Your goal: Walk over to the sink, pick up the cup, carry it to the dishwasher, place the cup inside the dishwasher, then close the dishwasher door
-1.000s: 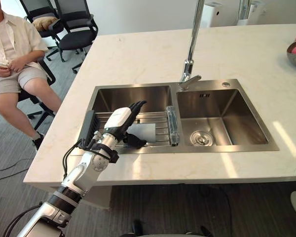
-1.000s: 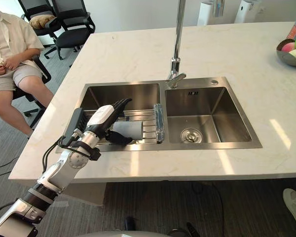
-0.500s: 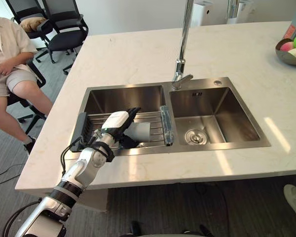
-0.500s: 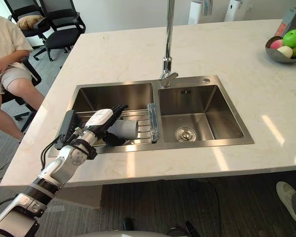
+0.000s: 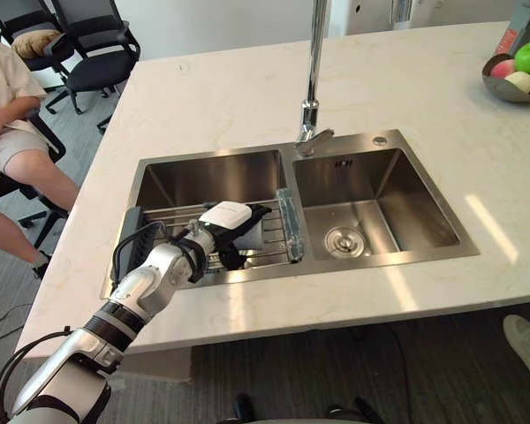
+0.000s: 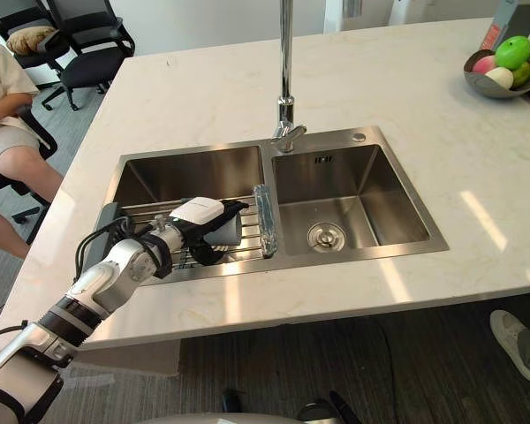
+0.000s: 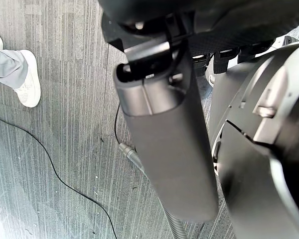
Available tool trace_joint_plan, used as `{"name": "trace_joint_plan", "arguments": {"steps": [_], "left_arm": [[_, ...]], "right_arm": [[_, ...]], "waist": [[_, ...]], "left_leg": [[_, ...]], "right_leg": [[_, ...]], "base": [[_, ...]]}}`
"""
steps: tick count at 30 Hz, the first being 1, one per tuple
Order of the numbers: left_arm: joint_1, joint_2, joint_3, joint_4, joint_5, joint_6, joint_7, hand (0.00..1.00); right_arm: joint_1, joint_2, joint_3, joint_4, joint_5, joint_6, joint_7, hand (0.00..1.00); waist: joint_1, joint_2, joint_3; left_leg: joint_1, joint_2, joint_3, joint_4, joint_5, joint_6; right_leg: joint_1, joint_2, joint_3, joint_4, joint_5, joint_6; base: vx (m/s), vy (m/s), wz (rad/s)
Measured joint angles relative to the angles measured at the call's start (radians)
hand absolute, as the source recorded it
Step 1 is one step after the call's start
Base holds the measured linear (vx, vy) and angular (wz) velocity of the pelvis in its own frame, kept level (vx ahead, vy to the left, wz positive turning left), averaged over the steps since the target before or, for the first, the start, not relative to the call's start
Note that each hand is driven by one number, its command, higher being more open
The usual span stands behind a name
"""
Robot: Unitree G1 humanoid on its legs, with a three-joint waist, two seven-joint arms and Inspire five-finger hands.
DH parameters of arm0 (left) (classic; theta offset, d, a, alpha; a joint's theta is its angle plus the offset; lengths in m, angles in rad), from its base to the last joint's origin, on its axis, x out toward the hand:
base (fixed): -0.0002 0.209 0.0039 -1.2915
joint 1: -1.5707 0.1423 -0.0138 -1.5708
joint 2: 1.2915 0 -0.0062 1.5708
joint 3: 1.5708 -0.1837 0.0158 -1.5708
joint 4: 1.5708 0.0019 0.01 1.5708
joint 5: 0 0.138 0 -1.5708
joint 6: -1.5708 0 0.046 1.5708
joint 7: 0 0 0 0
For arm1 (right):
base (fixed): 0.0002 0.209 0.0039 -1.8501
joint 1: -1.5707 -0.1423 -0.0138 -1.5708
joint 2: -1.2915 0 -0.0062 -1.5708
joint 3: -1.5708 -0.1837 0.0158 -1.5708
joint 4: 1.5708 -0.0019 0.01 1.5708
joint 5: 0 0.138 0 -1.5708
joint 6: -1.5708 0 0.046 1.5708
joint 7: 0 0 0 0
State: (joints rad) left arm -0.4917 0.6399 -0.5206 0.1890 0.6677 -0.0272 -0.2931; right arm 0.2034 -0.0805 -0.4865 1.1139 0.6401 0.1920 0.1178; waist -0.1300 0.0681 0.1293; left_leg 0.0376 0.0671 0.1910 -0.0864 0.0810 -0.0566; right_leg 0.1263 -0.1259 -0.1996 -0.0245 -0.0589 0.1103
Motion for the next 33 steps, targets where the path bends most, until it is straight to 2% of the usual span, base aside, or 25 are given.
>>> {"name": "trace_joint_plan", "arguments": {"steps": [11, 23, 30, 33], "left_arm": [[-0.02, -0.052, 0.023, -0.002, -0.015, 0.118, -0.103, 1.0], [-0.02, -0.115, 0.066, 0.04, -0.085, 0.16, -0.101, 1.0], [-0.021, -0.159, 0.116, 0.062, -0.146, 0.19, -0.092, 1.0], [-0.023, -0.183, 0.168, 0.095, -0.201, 0.209, -0.079, 1.0]], "right_arm": [[-0.003, -0.025, 0.057, -0.007, 0.005, -0.007, -0.004, 1.0], [-0.001, -0.033, 0.065, -0.007, 0.004, -0.011, -0.006, 1.0], [0.001, -0.033, 0.085, -0.006, 0.003, -0.02, -0.005, 1.0], [0.0, -0.033, 0.101, -0.007, 0.004, -0.023, -0.005, 1.0]], "waist": [[-0.008, 0.014, 0.006], [-0.008, 0.015, 0.009], [-0.008, 0.012, 0.012], [-0.01, 0.008, 0.014]], "left_leg": [[0.005, 0.0, 0.003, 0.0, -0.001, 0.0], [0.008, -0.004, 0.0, -0.001, -0.001, 0.0], [0.009, -0.008, -0.007, -0.001, 0.0, 0.0], [0.01, -0.009, -0.009, -0.001, 0.0, 0.0]], "right_leg": [[0.001, -0.001, 0.003, 0.001, -0.001, -0.001], [0.006, -0.001, 0.0, 0.002, -0.001, -0.001], [0.012, -0.003, -0.009, 0.001, -0.003, 0.001], [0.015, -0.003, -0.011, 0.002, -0.002, 0.001]], "base": [[0.0, 0.0, 0.0], [0.0, 0.0, 0.0], [0.0, 0.0, 0.03], [0.0, 0.0, 0.0]]}}
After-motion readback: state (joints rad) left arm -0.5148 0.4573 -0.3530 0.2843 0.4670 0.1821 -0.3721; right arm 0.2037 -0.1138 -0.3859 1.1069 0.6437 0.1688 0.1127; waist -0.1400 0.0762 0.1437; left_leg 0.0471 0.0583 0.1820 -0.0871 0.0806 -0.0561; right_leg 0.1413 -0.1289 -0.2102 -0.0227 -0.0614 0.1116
